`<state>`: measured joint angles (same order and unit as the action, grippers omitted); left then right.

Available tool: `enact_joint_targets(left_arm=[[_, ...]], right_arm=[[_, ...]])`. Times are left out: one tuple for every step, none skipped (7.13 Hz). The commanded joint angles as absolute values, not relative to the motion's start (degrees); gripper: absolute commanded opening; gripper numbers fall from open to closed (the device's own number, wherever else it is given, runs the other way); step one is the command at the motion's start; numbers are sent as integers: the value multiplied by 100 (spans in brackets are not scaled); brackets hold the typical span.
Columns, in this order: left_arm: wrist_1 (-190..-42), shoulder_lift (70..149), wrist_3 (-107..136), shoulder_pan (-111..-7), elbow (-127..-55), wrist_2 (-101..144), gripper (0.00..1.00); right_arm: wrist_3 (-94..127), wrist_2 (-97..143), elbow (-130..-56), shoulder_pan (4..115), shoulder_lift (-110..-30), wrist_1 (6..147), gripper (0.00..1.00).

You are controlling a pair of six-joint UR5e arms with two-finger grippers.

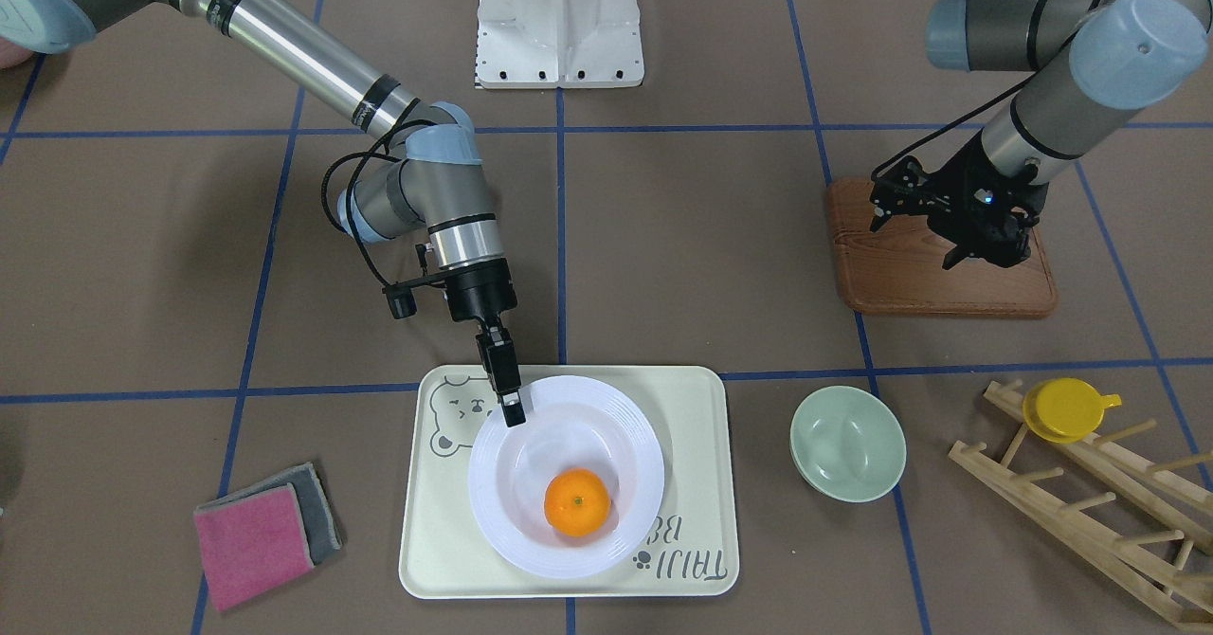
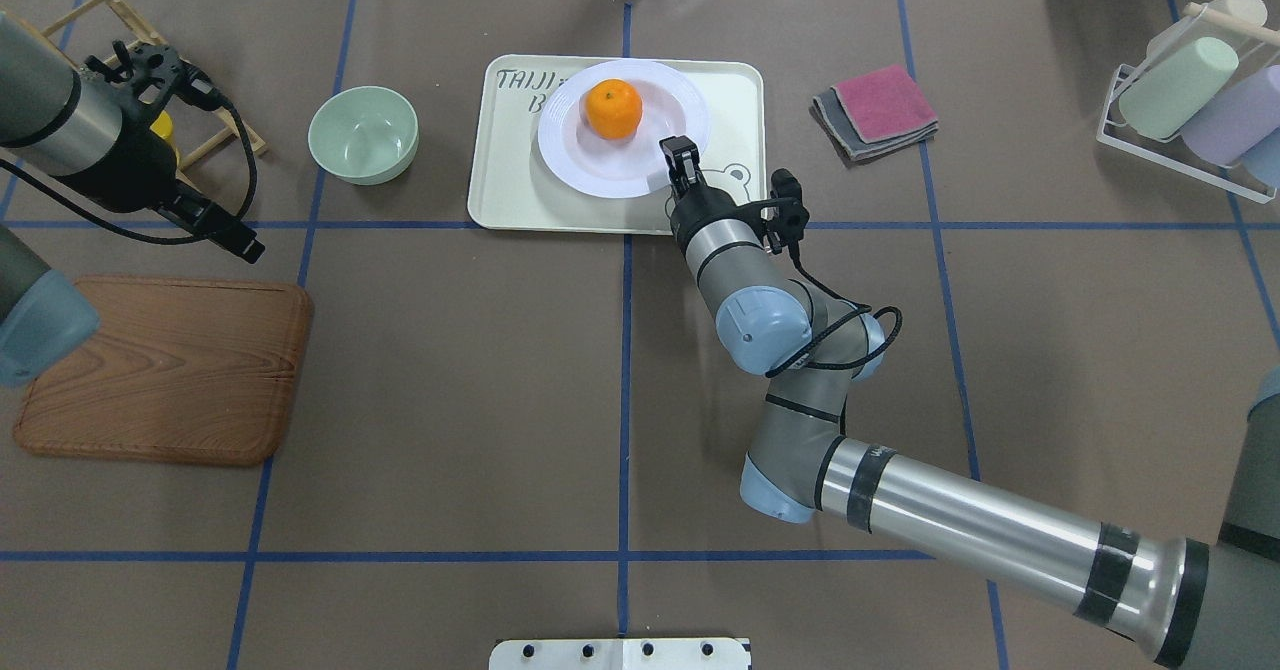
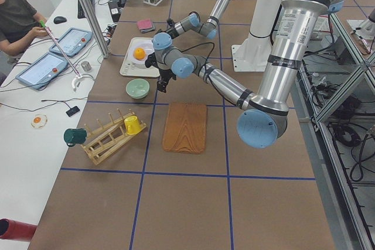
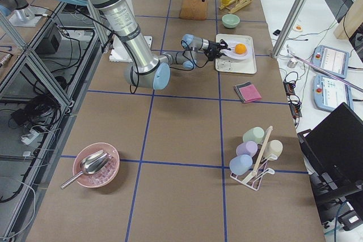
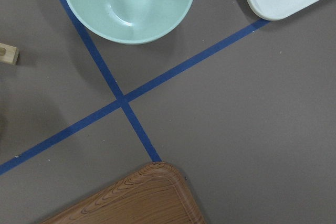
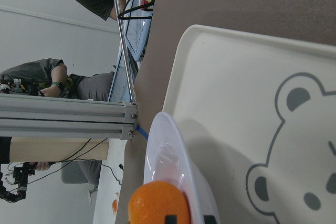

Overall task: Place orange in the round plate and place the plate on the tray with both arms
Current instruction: 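Open the right gripper and release the plate rim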

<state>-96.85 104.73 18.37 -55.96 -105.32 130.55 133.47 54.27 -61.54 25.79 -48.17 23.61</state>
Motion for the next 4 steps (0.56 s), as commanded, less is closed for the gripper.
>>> enact_joint_targets(left_arm=[[-9686, 10477, 1837, -5599, -10529, 13052, 99], [-9686, 10485, 1837, -5599, -10529, 13052, 99], [-9686, 10494, 1837, -5599, -10529, 13052, 99], [-9686, 10485, 1828, -5633, -10529, 13043, 99]], right_arm=[[13202, 5432, -7176, 2400, -5499, 2355, 78], [13045, 5440, -7607, 2382, -5676, 2347, 78], [12799, 5484, -7838, 2364, -5860, 2329, 77], [11805, 5850, -8049, 2321, -6149, 2286, 87]])
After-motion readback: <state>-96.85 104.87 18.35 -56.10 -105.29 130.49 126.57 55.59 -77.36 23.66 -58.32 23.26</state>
